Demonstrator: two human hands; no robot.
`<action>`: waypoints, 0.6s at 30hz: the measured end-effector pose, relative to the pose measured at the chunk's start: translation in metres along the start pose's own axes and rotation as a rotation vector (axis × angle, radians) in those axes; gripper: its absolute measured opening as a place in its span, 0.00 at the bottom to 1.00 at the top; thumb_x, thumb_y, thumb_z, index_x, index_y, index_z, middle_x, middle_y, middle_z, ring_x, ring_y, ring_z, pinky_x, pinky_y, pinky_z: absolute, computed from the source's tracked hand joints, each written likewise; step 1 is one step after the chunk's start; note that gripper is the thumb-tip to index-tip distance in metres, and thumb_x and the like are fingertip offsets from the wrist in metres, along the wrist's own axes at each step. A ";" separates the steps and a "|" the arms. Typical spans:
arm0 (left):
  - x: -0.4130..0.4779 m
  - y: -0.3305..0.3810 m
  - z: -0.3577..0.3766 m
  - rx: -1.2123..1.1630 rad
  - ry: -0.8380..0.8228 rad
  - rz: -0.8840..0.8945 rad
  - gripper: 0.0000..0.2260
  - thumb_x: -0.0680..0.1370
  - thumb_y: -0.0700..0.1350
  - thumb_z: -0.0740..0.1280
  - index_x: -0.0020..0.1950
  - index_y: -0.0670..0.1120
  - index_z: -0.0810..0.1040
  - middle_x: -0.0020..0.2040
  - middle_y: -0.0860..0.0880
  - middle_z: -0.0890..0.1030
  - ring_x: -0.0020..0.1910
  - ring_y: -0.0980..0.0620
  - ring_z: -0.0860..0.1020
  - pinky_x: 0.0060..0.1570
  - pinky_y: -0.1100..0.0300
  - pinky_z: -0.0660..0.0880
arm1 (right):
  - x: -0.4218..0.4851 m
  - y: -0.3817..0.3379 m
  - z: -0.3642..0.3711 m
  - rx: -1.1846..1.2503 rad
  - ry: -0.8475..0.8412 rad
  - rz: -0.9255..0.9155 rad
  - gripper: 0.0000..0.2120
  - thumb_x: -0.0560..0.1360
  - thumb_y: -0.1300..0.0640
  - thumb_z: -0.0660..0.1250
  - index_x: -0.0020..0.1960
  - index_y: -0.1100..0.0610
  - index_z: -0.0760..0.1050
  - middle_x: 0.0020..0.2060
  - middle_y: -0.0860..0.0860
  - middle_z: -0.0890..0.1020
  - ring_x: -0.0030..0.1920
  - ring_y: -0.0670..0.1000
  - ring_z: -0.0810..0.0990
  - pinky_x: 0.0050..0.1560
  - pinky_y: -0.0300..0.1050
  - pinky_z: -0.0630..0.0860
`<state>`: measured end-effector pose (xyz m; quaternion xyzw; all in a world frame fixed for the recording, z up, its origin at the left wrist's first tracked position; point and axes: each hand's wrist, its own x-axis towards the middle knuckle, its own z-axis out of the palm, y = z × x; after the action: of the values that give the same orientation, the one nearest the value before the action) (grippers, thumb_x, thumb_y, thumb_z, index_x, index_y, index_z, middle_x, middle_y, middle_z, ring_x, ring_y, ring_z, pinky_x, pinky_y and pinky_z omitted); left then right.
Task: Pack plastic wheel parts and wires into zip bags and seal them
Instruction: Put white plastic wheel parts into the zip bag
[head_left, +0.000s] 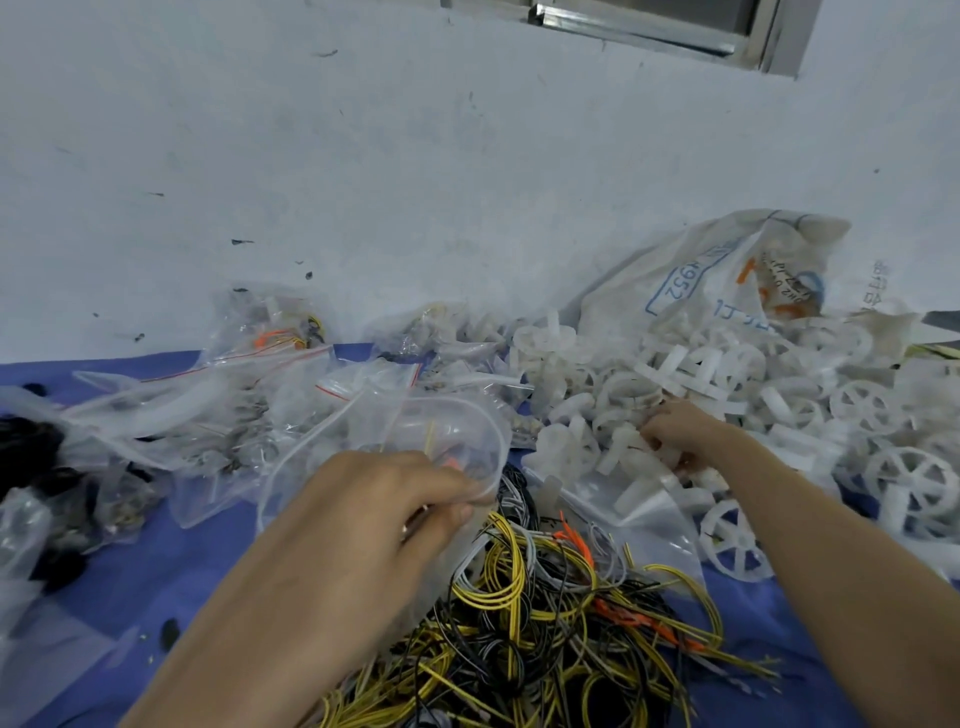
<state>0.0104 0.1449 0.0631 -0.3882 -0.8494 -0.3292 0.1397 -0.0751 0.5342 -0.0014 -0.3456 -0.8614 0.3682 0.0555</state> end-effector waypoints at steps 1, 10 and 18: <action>0.000 0.000 -0.001 -0.001 0.003 -0.002 0.08 0.75 0.52 0.66 0.50 0.64 0.82 0.38 0.58 0.82 0.43 0.62 0.77 0.46 0.65 0.70 | -0.003 -0.001 0.002 -0.030 0.007 0.000 0.09 0.68 0.67 0.59 0.46 0.64 0.75 0.37 0.59 0.74 0.30 0.56 0.73 0.28 0.45 0.75; 0.000 0.001 -0.003 -0.007 0.050 0.002 0.07 0.76 0.55 0.63 0.47 0.64 0.81 0.35 0.58 0.81 0.42 0.61 0.77 0.43 0.64 0.71 | -0.021 0.008 0.010 -0.185 0.245 -0.246 0.17 0.71 0.62 0.65 0.59 0.55 0.72 0.53 0.60 0.76 0.45 0.58 0.76 0.40 0.42 0.70; -0.004 0.012 -0.016 0.182 0.182 -0.117 0.14 0.66 0.69 0.58 0.37 0.64 0.79 0.40 0.68 0.79 0.49 0.69 0.75 0.66 0.48 0.59 | -0.118 -0.021 0.019 0.826 0.493 -0.422 0.24 0.74 0.69 0.65 0.59 0.42 0.72 0.51 0.53 0.76 0.34 0.41 0.78 0.30 0.35 0.75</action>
<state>0.0219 0.1375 0.0780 -0.2921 -0.8807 -0.2923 0.2316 -0.0046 0.4371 0.0178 -0.1903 -0.6566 0.5658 0.4610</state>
